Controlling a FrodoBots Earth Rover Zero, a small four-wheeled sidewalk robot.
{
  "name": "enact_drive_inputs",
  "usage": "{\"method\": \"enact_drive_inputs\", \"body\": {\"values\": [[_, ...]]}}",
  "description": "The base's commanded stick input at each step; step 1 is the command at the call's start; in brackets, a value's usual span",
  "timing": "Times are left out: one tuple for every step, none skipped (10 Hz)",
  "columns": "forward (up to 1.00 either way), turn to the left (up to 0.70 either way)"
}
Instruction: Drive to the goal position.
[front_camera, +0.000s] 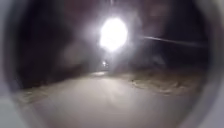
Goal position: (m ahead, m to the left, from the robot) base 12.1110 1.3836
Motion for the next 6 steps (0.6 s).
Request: {"method": "enact_drive_inputs", "body": {"values": [[0.85,0.0],[0.85,0.0],[0.85,0.0],[0.85,0.0],[0.85,0.0],[0.85,0.0]]}}
